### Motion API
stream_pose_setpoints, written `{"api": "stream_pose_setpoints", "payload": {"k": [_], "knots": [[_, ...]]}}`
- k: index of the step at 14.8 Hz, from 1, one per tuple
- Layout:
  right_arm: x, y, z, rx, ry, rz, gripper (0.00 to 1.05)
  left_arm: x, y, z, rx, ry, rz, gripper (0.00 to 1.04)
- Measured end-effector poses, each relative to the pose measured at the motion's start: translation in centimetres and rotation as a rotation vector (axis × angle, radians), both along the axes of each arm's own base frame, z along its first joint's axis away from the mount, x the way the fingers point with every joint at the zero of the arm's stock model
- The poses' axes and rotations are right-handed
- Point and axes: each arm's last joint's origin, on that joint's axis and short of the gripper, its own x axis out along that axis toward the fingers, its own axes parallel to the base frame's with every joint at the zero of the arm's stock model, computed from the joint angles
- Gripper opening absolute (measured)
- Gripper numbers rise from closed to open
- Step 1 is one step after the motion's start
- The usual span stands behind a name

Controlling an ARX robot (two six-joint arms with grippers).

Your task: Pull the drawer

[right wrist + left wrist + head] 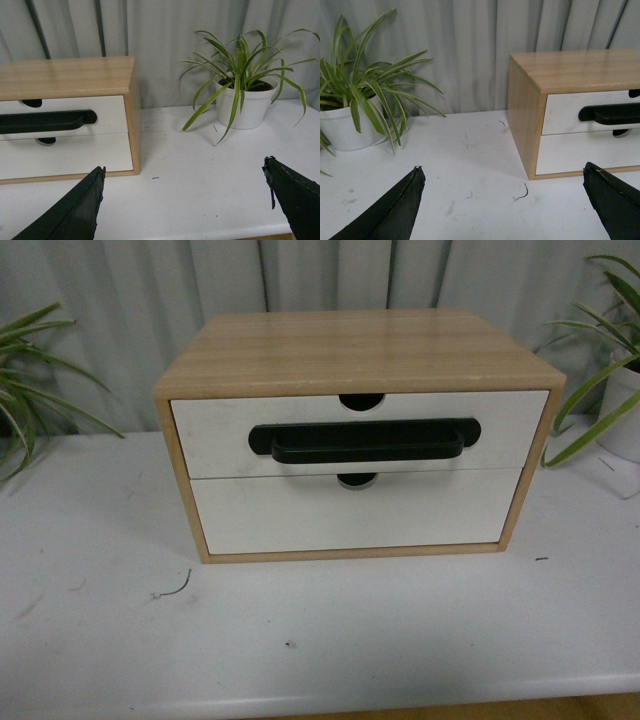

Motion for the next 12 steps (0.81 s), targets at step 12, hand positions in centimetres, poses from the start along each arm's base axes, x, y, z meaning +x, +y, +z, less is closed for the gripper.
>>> {"api": "stream_pose_setpoints", "payload": {"k": [12], "knots": [[0.0,0.0,0.0,0.0,0.0,0.0,0.98,0.0,0.0,0.0,0.0,0.0,0.0,0.98]]}}
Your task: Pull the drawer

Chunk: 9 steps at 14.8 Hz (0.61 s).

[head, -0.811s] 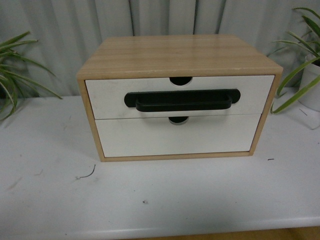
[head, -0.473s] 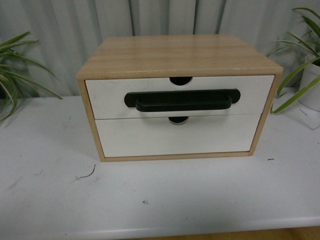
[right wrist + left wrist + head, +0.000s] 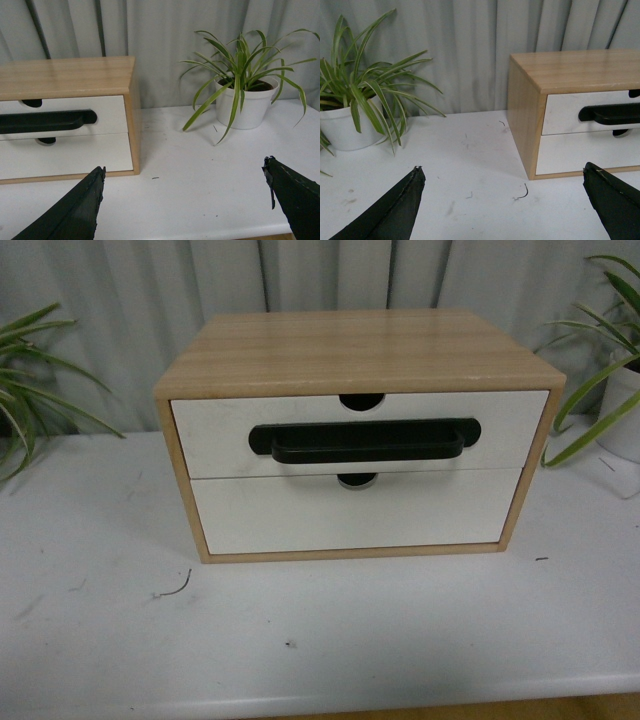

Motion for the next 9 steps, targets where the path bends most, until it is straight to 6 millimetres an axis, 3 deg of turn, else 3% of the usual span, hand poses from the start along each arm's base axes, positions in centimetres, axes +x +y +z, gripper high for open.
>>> {"api": "stream_pose_setpoints", "payload": {"k": [9], "knots": [[0.0,0.0,0.0,0.0,0.0,0.0,0.98,0.0,0.0,0.0,0.0,0.0,0.0,0.98]]}}
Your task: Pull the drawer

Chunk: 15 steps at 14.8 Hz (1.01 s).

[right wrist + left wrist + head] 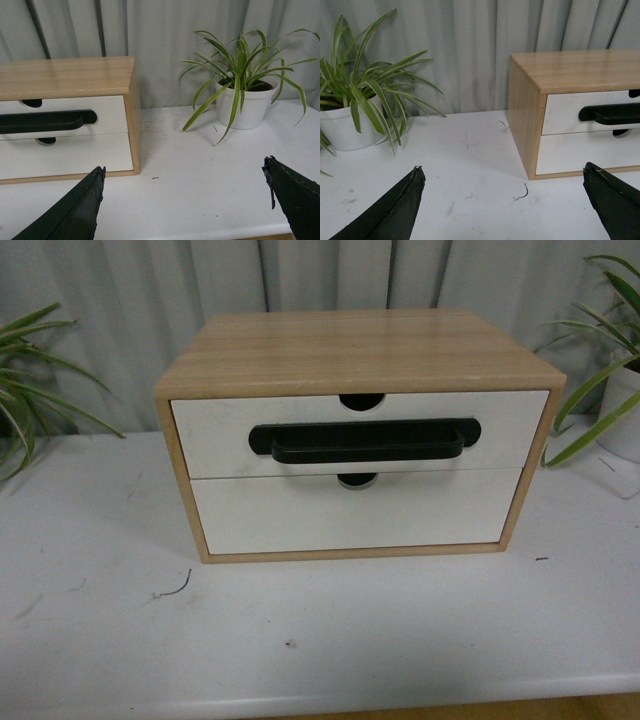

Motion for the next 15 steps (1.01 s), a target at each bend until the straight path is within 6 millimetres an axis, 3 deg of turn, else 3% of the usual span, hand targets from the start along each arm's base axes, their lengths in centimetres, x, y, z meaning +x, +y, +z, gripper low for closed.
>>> {"api": "stream_pose_setpoints", "payload": {"k": [6,7,9,11,12,15], "knots": [[0.0,0.0,-0.1,0.004,0.012,-0.012,0.98,0.0,0.0,0.0,0.0,0.0,0.0,0.98],[0.1,0.1,-0.4,0.028,0.131,-0.129,0.98,0.0,0.1,-0.3,-0.016,0.075,-0.053,0.98],[0.5,-0.9,0.9,0.016,0.186,-0.238,0.98,0.5,0.3,0.5,-0.041,0.134,-0.141,0.98],[1.9,-1.8,4.7,-0.068,0.209,-0.139,0.98,1.5,-0.4,3.7,0.04,0.107,-0.3,0.98],[2.8,-1.8,5.6,-0.114,0.286,-0.046,0.98,2.3,-0.7,4.7,0.097,0.115,-0.364,0.98],[6.7,-1.4,7.5,-0.294,0.46,0.305,0.98,5.9,-3.1,5.3,0.356,0.226,-0.643,0.98]]}}
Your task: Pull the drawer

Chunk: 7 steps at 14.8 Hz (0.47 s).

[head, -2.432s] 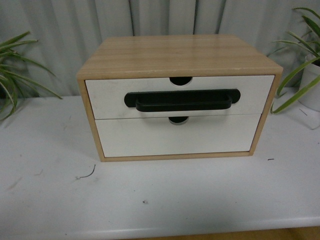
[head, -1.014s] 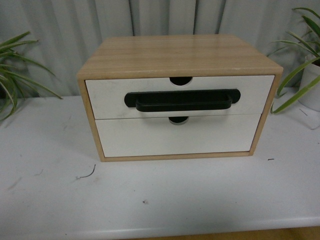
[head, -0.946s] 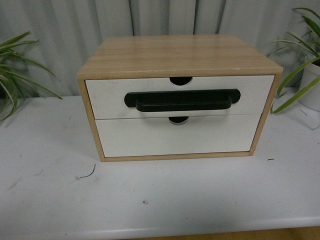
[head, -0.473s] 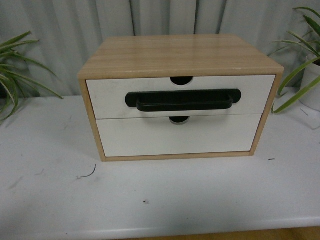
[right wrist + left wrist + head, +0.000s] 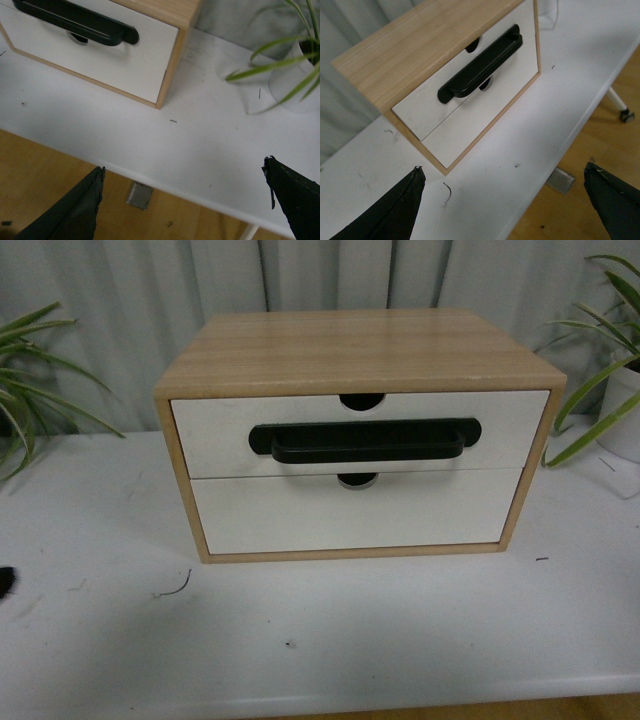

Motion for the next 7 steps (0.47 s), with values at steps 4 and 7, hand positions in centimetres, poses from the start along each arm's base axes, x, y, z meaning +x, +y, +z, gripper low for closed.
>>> {"api": "stream_pose_setpoints", "payload": {"k": [4,7], "knots": [[5.2,2.2,0.6,-0.227,0.106,0.324,0.98,6.0,-4.5,0.1,0.364,-0.006,-0.248,0.98],[7.6,4.4,0.5,-0.304,0.125,0.467,0.98,8.9,-6.6,-0.2,0.452,0.02,-0.321,0.98]]}}
